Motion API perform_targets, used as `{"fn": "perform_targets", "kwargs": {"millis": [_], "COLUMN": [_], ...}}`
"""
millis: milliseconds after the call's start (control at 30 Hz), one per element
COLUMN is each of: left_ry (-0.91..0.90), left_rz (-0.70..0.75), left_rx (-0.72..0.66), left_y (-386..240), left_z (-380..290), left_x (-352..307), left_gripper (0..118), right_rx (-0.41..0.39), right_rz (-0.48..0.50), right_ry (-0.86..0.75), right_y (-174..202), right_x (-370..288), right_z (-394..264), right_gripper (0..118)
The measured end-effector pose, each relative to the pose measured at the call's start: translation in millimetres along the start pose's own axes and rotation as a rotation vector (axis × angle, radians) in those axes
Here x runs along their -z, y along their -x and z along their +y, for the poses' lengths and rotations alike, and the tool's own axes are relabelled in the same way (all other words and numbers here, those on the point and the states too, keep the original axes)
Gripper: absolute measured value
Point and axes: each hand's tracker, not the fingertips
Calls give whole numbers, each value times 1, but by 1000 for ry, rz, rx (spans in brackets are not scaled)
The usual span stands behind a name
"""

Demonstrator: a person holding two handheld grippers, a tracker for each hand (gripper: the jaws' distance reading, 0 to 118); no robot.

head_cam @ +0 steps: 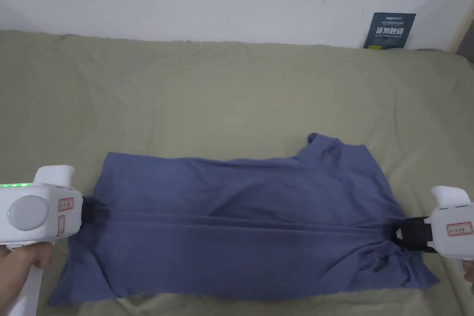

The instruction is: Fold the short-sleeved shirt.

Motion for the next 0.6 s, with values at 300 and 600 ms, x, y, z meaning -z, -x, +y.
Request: {"fn": "perform_targets", "kwargs": {"millis": [300, 600], "left_ry": [-23, -28], "left_rz": [35, -2], "left_rx": [-38, -120], "left_y": [19, 39], "left_z": [-27, -93], "left_x": [-49, -96], "left_gripper": [116, 0], "right_rx": [11, -17], "right_rz": [-43, -51], "right_ry": [-78, -96], "right_y": [7, 18], "right_x": [-46, -76], "right_z": [-44, -131], "right_gripper": [118, 1]}}
